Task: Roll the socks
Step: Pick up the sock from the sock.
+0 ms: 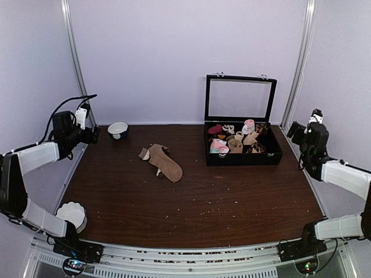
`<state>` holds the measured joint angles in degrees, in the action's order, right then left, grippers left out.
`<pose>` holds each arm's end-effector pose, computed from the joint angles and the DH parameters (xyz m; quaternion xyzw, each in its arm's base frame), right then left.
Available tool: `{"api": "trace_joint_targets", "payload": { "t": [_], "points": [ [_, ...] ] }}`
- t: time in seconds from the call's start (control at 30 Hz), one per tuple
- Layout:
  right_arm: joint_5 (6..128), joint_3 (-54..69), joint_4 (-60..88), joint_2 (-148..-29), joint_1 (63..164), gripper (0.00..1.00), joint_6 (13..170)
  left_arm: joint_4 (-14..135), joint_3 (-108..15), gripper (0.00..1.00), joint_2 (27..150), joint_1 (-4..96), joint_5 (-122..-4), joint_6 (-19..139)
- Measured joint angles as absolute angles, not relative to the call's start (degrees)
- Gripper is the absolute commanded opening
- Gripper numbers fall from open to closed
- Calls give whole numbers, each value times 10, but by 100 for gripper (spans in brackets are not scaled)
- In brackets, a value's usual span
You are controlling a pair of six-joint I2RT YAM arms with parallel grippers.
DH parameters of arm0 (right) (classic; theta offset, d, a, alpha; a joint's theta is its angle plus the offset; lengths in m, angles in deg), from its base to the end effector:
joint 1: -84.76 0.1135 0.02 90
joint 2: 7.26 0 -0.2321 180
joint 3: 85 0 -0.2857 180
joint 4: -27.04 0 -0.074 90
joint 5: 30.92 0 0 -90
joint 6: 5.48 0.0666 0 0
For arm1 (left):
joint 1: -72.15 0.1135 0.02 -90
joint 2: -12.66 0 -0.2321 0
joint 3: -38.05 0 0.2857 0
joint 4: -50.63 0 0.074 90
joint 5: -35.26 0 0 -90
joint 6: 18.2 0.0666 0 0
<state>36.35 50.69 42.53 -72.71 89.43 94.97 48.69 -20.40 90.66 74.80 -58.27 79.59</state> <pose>0.3258 0.0008 0.2082 0.1688 0.7190 -0.0582 0.6717 0.3747 0.0132 0.2024 0.0543 0.8050 0.0289 0.5901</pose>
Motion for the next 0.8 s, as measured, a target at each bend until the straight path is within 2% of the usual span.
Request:
{"api": "trace_joint_targets", "payload": {
  "t": [0.1,0.2,0.3,0.5,0.63,0.8],
  "points": [
    [362,418,314,-709,891,100,1040,603,-285,98,920,748,-617,820],
    [439,407,296,-696,894,100,1080,692,-319,98,935,748,-645,845],
    [471,393,264,-725,976,100,1078,775,-330,98,949,748,-664,866],
    [530,206,175,-934,1208,100,1022,908,-373,98,975,748,-684,897],
    [559,51,116,-1083,1294,96,992,955,-395,98,986,748,-694,912],
    [607,-91,63,-1228,1343,90,980,990,-396,98,991,748,-699,925]
  ]
}}
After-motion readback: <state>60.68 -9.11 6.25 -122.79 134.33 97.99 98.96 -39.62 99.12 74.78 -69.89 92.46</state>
